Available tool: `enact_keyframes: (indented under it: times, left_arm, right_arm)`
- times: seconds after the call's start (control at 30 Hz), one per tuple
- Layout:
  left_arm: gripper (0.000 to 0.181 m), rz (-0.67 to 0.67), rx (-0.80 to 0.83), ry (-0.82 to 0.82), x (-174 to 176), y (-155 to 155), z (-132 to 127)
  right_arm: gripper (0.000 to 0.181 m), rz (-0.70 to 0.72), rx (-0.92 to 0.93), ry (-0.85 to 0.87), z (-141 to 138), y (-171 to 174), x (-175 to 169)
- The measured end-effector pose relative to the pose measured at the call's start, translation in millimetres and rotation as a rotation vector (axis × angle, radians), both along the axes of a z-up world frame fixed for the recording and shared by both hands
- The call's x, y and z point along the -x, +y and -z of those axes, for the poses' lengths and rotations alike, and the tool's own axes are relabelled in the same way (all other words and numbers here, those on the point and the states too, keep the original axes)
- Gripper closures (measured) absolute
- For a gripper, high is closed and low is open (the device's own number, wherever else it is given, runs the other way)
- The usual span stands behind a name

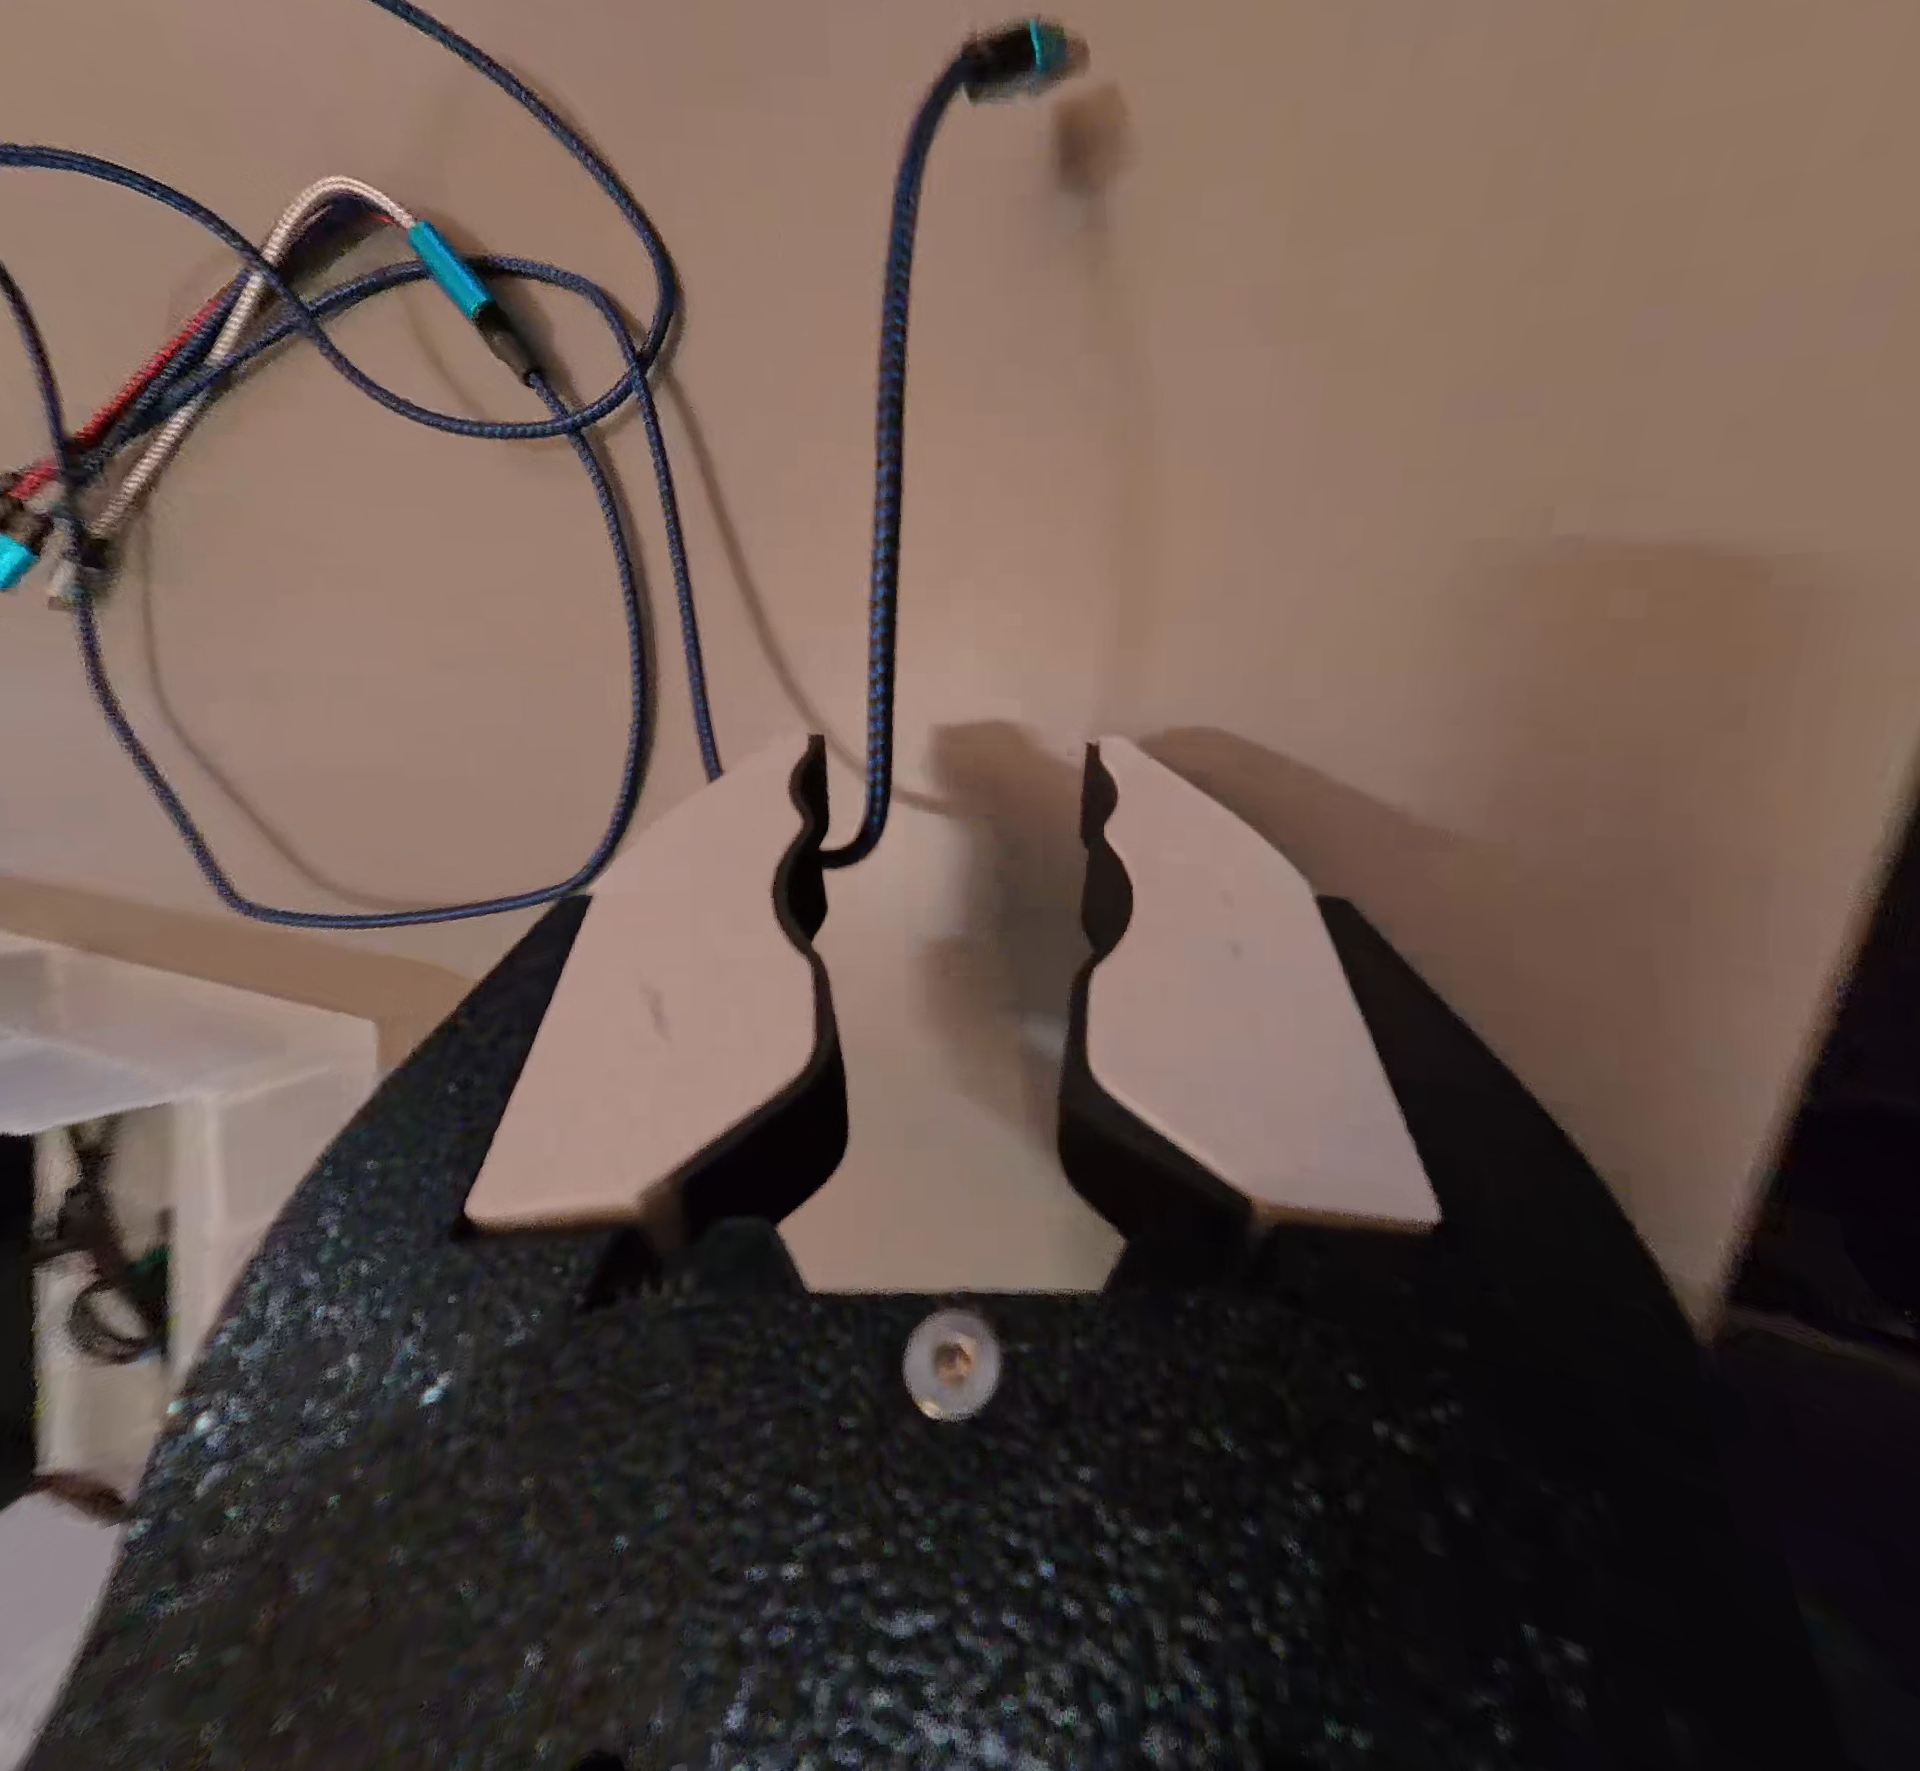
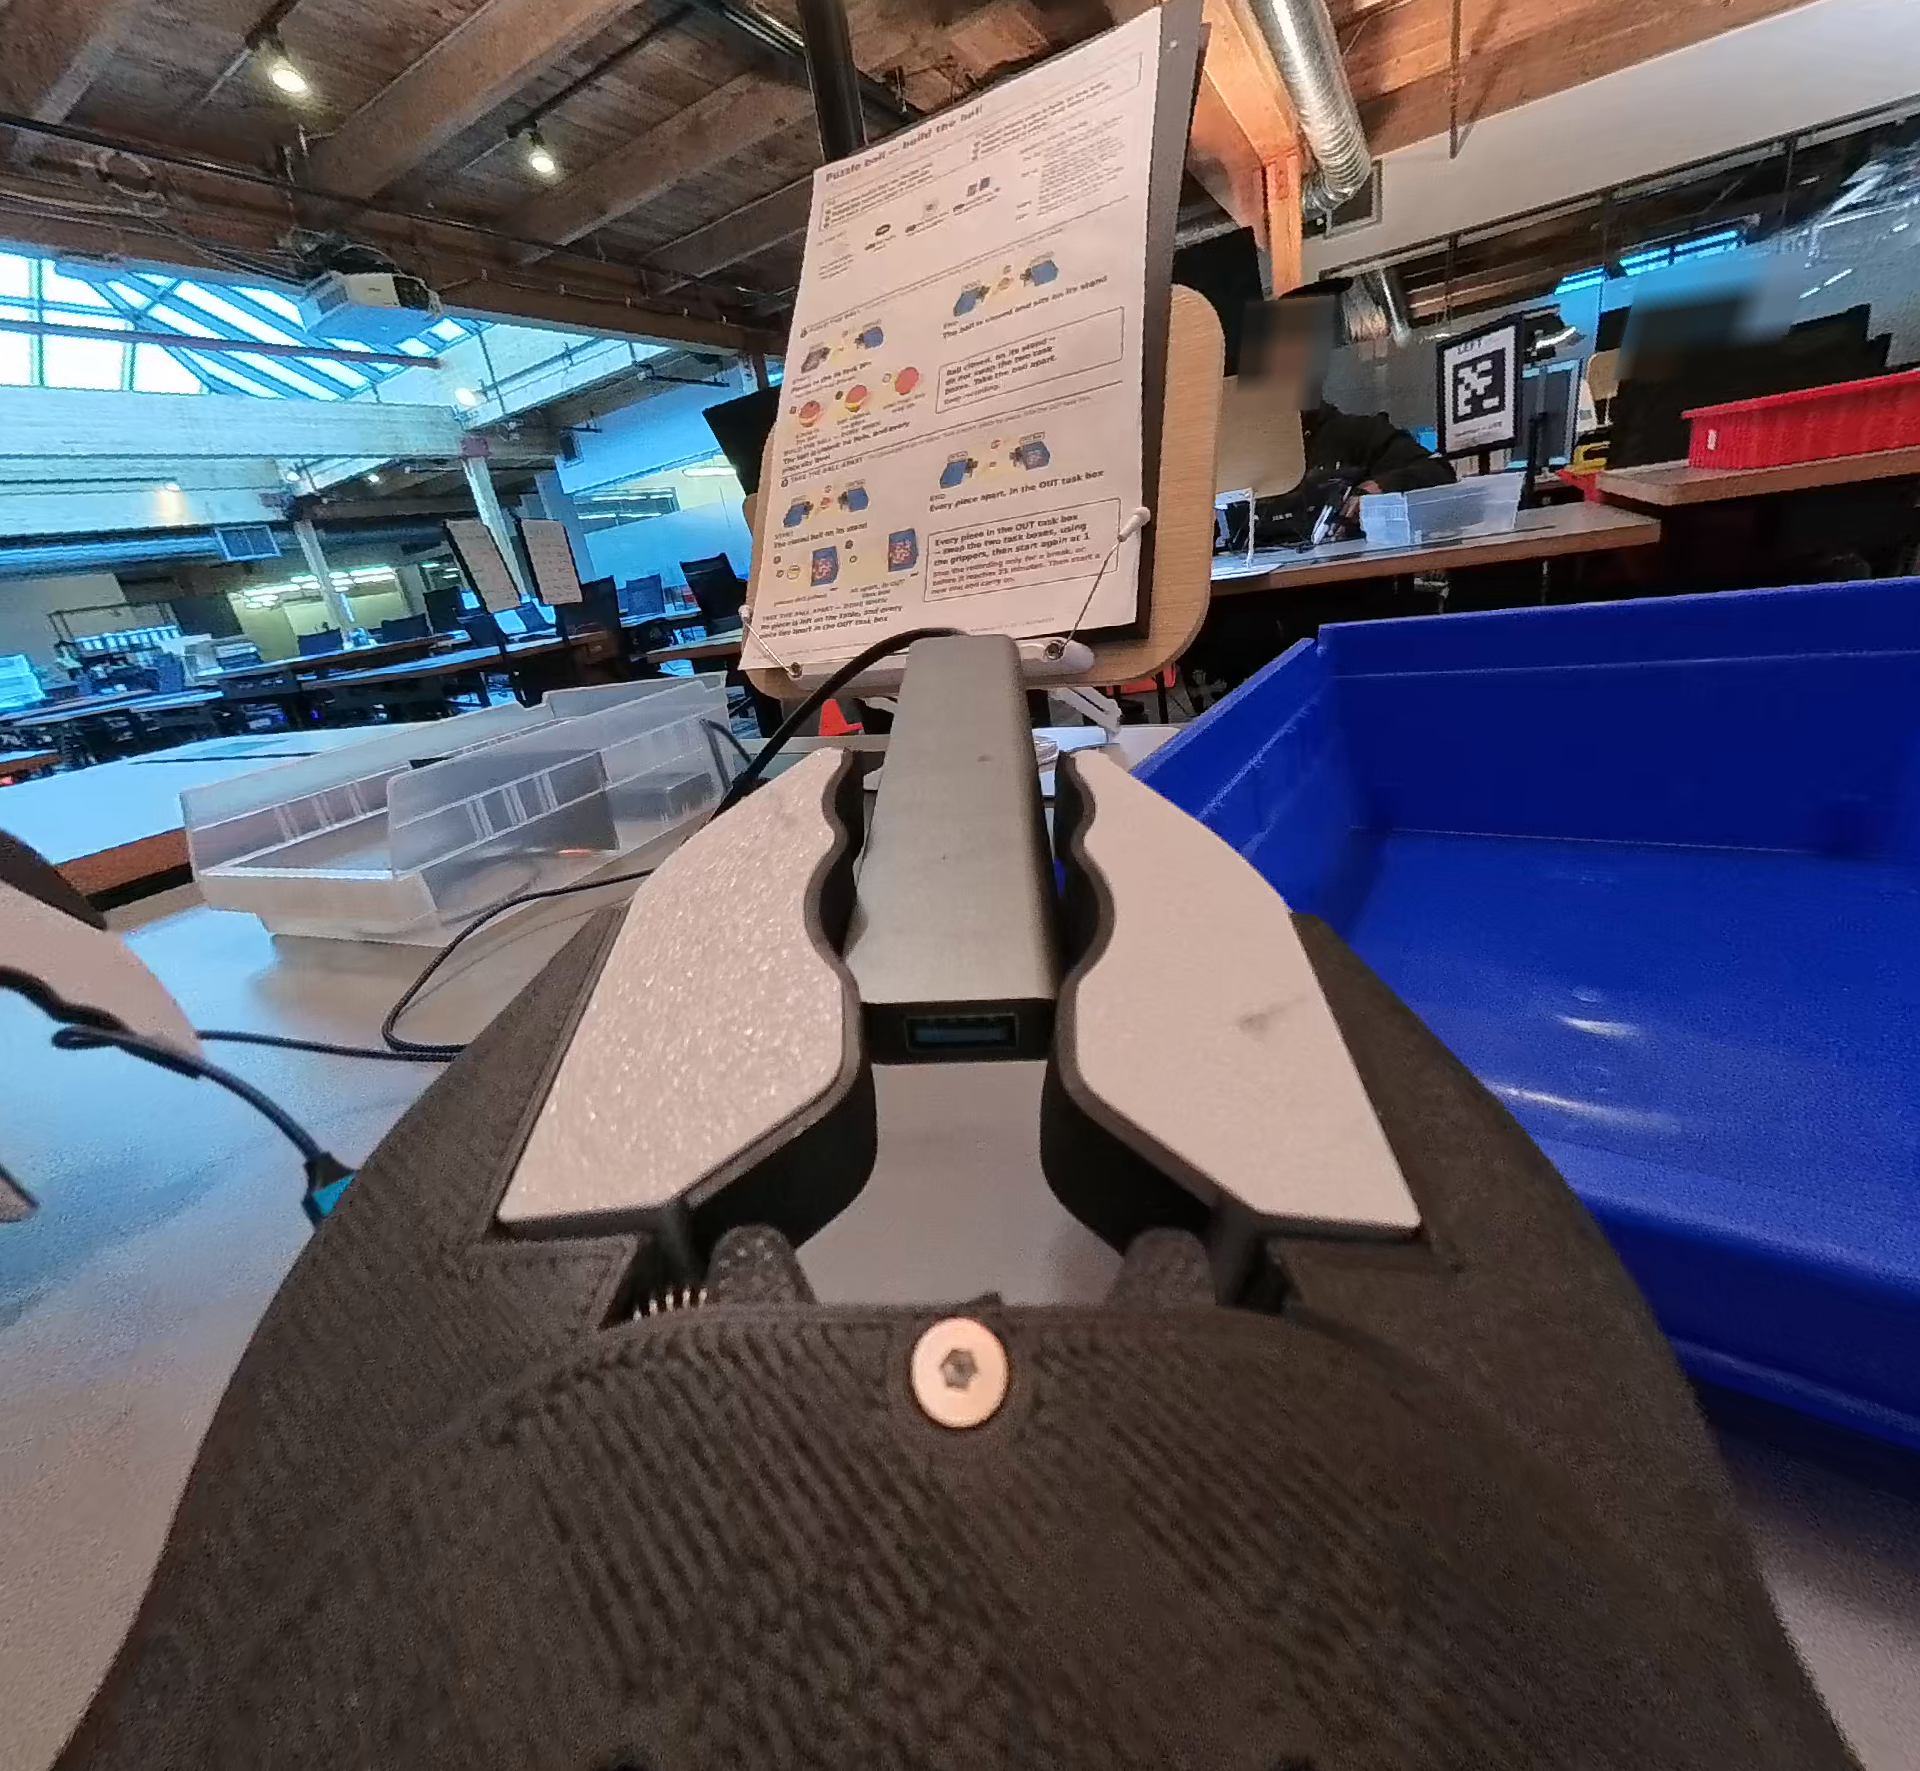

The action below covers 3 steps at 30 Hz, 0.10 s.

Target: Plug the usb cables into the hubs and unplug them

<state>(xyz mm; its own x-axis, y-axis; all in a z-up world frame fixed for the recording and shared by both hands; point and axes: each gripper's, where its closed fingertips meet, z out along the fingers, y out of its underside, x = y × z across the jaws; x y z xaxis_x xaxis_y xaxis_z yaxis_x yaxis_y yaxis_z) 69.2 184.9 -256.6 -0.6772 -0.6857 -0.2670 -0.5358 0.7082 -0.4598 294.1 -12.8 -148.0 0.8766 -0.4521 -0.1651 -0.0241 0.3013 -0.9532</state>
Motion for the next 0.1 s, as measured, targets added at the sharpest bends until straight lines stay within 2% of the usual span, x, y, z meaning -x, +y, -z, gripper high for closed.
enact_keyframes:
  times: [0.03,0.1]
  left_arm:
    - [0.134,-0.027,0.046,0.021,2,-5,-7]
    - [0.120,-0.074,0.109,0.072,6,-13,-21]
  right_arm:
    - [0.146,-0.004,0.001,0.000,0,0,0]
    - [0.146,-0.013,-0.001,0.004,0,1,0]
